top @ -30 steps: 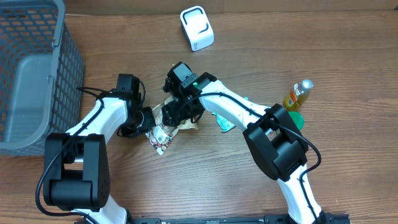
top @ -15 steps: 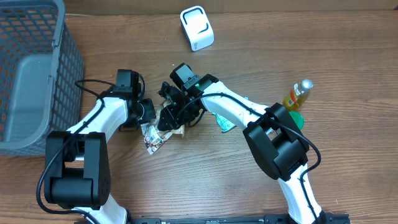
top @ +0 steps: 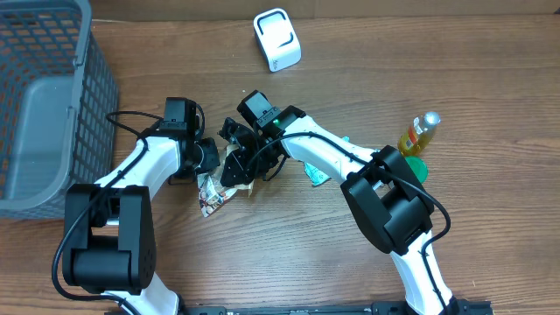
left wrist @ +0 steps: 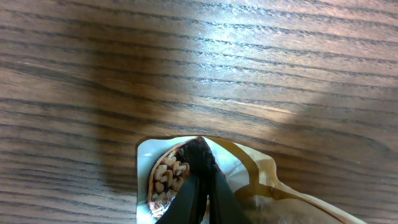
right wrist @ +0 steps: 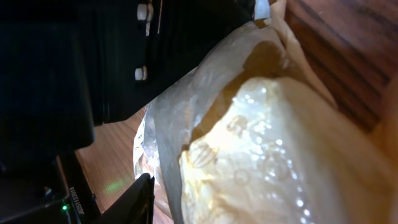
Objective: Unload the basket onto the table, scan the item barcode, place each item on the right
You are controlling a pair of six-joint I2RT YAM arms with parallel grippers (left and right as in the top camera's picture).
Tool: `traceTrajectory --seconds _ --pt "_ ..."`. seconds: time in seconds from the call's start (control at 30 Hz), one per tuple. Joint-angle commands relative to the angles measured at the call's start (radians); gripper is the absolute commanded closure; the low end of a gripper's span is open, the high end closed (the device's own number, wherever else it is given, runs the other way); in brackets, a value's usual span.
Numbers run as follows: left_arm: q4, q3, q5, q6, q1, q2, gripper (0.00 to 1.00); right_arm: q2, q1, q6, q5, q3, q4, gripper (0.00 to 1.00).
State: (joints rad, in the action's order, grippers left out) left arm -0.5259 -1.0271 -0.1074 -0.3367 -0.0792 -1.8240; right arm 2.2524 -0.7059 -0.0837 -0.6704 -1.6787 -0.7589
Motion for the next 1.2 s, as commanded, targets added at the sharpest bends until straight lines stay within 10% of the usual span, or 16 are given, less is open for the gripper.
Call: traceTrajectory --seconds 0.0,0.57,0.63,0.73,1.17 --pt "-0.012 0.031 0.003 0.02 -0.014 -0.061 0.96 -0.016 -0.005 0.006 -0.054 0.006 0.006 0.96" --pt "-0.312 -0.342 0.007 0.022 0.108 0.001 0.95 -0.016 -0.005 0.041 -0.065 0.006 -0.006 0.96" --pt "-0.362 -0.412 0.006 0.022 0.142 0.001 0.71 -0.016 -0.005 0.041 -0.065 0.006 -0.006 0.96" --pt "-0.394 -0.455 0.007 0.023 0.176 0.001 0.04 -0.016 -0.005 0.041 -0.065 0.006 -0.006 0.96" --pt "-0.401 -0.454 0.007 0.023 0.19 0.0 0.0 -0.016 -0.005 0.041 -0.064 0.006 -0.01 0.96"
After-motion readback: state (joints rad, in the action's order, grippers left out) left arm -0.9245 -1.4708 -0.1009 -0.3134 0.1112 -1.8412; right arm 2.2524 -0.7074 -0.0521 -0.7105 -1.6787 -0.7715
